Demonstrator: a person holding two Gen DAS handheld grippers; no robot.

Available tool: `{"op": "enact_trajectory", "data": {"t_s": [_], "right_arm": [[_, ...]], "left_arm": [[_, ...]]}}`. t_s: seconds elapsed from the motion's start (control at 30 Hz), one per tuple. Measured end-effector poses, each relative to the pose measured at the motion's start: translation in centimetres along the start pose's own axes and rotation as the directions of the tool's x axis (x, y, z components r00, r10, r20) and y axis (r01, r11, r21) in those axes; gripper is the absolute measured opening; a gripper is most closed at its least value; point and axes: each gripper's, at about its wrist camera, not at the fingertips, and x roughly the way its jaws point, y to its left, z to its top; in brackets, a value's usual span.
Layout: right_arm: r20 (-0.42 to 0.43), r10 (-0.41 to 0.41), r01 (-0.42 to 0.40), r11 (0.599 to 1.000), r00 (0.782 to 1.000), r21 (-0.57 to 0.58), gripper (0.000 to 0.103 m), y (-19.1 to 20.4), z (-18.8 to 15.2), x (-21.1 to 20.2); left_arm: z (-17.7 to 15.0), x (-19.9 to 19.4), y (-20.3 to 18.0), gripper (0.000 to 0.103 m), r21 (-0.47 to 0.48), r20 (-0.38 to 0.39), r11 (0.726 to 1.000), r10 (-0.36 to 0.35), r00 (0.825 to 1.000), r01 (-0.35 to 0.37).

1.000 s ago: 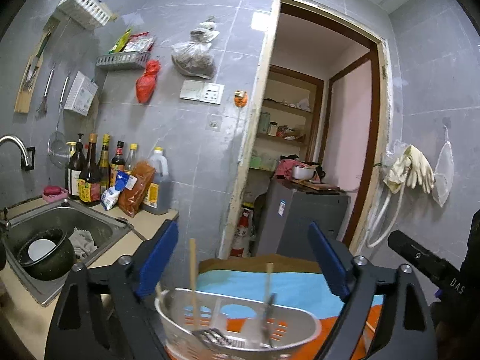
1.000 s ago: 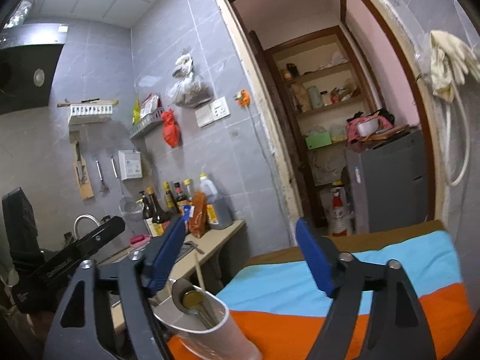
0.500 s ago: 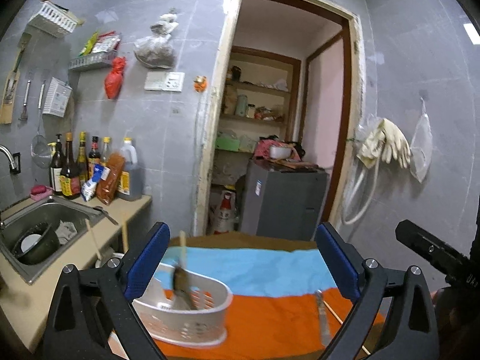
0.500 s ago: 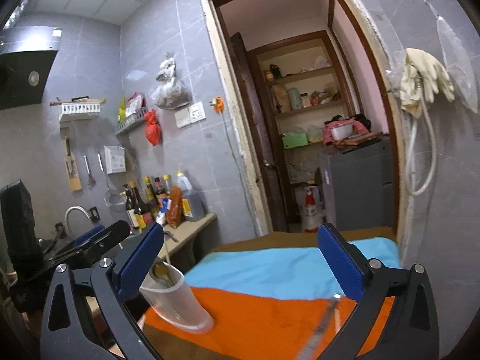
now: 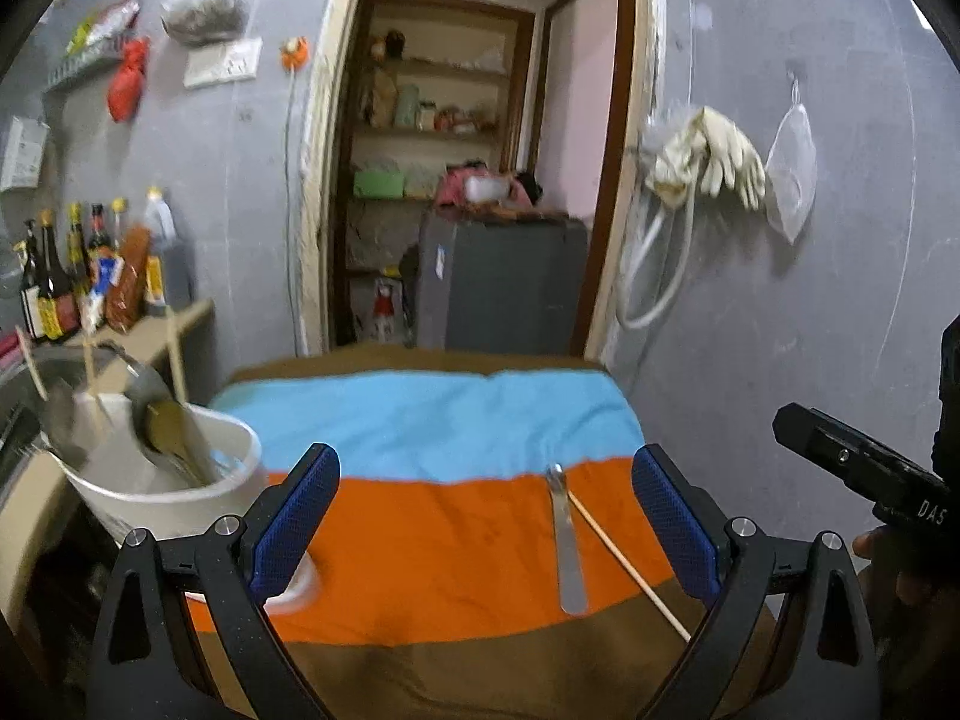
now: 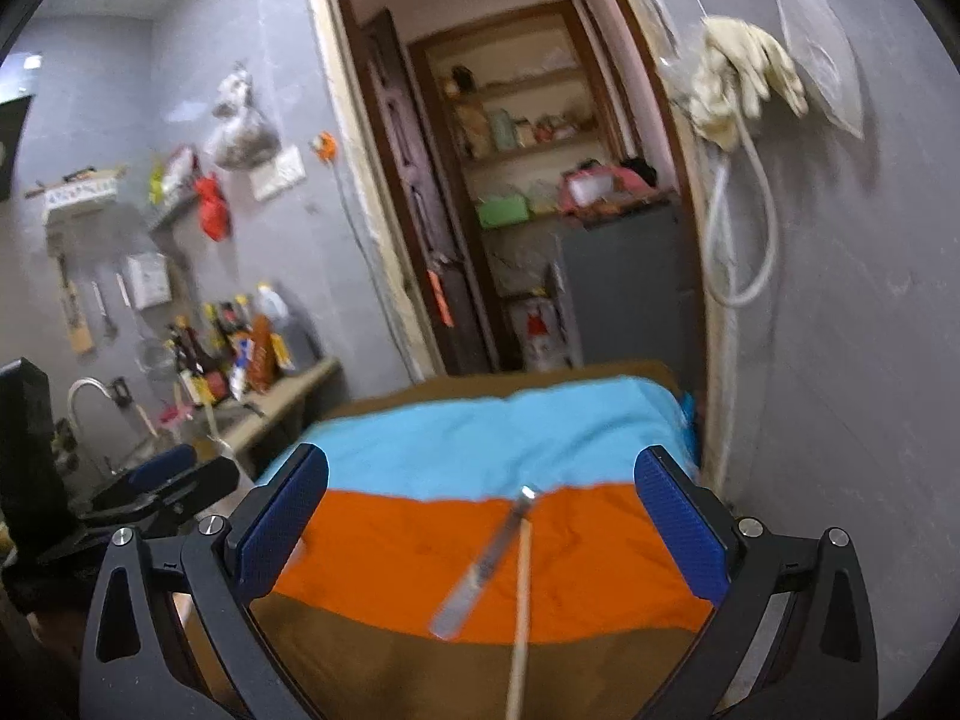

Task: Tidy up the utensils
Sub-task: 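Move both open tools back over the remaining knife and chopstick, then close the left tool on the steel knife while the right tool closes on the chopstick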

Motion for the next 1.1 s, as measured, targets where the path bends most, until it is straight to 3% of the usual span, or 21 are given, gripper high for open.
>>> {"op": "enact_trajectory", "data": {"t_s": [0.07,0.23,0.57,0.77,0.87,0.93,1.0,1.1], "right_arm": [[-0.061,-0.018,0.017,1.000,0.998,-0.002,0.103,-1.0,-1.0,1.0],[-0.224,-0.047,0.041,0.999,0.974,-0.030,0.070,-2.4,-3.5,3.7],[-0.409,0.008,-0.026,0.999,0.912,-0.039,0.047,-2.8,-6.7,7.5],[-0.473,-0.021,-0.014,0.997,0.881,-0.070,0.036,-2.4,-7.8,9.3],[-0.468,-0.059,0.017,0.995,0.882,-0.095,0.026,-2.2,-7.8,9.8],[-0.459,-0.086,0.034,0.992,0.884,-0.120,0.013,-2.1,-7.7,10.1],[-0.450,-0.119,0.063,0.989,0.885,-0.137,0.007,-2.3,-7.6,10.5],[-0.442,-0.125,0.090,0.991,0.888,-0.099,0.005,-3.8,-7.3,10.4]], "left_arm": [[-0.7,1.7,-0.2,0.096,-0.008,-0.053,1.000,0.001,0.999,-0.001],[-2.6,5.3,0.1,0.095,-0.053,-0.195,0.999,-0.017,0.981,0.007],[-4.4,9.3,1.0,0.095,-0.088,-0.330,0.996,-0.024,0.944,-0.006],[-4.8,10.7,0.4,0.088,-0.064,-0.354,0.997,-0.054,0.934,0.034],[-5.1,11.7,-0.1,0.077,-0.044,-0.377,0.997,-0.077,0.923,0.065],[-5.2,12.4,-0.6,0.074,-0.036,-0.391,0.996,-0.085,0.916,0.077],[-5.2,13.1,-0.9,0.071,-0.034,-0.404,0.995,-0.101,0.909,0.095],[-5.1,14.1,-1.4,0.060,-0.040,-0.424,0.991,-0.134,0.895,0.129]]}}
